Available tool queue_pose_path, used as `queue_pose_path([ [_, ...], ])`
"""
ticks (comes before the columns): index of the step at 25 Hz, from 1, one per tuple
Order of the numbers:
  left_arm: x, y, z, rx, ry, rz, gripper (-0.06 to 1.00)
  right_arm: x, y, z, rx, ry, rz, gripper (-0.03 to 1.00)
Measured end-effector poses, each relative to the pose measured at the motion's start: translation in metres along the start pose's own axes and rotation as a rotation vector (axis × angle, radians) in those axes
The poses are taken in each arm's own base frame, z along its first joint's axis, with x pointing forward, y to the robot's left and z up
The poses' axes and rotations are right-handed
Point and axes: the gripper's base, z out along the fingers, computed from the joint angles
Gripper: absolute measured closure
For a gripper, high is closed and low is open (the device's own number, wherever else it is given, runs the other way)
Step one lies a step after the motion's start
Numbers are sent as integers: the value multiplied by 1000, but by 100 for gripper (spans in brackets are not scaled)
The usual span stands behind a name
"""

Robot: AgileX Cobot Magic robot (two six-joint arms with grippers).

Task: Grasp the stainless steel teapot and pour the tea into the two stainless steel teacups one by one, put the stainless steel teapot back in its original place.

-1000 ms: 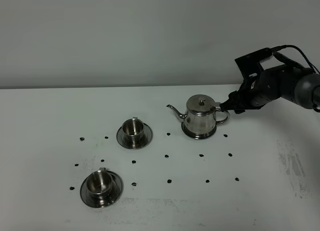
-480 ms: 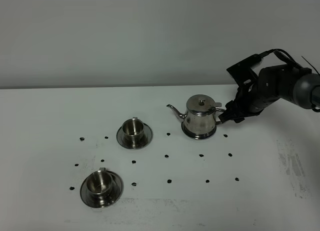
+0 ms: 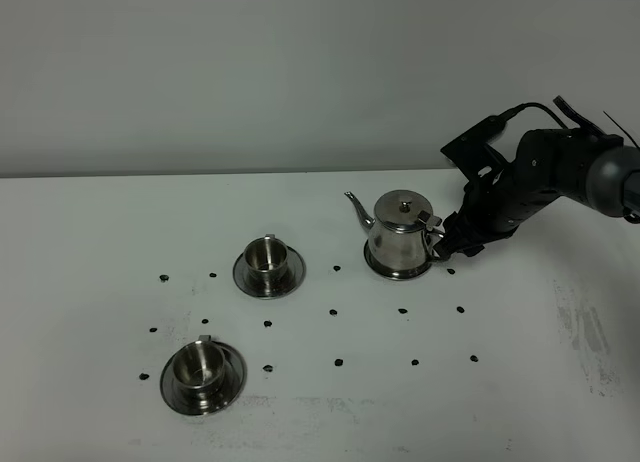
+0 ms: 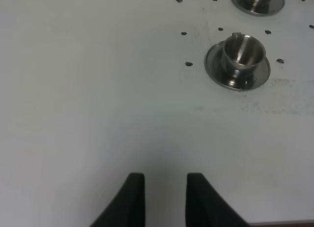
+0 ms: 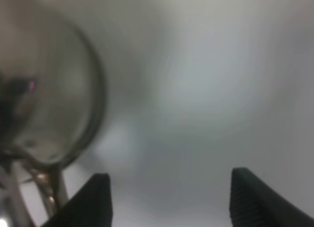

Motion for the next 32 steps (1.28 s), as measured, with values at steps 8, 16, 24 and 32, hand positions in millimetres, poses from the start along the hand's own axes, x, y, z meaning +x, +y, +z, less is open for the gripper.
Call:
queue_pose_path([
  [8, 0, 0, 0, 0, 0, 0, 71, -2, 9, -11, -106, 12, -2, 45],
  [16, 0, 0, 0, 0, 0, 0, 71, 3, 18, -13, -203, 66, 30, 45],
  [24, 0, 0, 0, 0, 0, 0, 71, 1, 25, -14, -277, 56, 86, 45],
  [32, 0, 0, 0, 0, 0, 0, 71, 8, 17, -13, -191, 132, 80, 45],
])
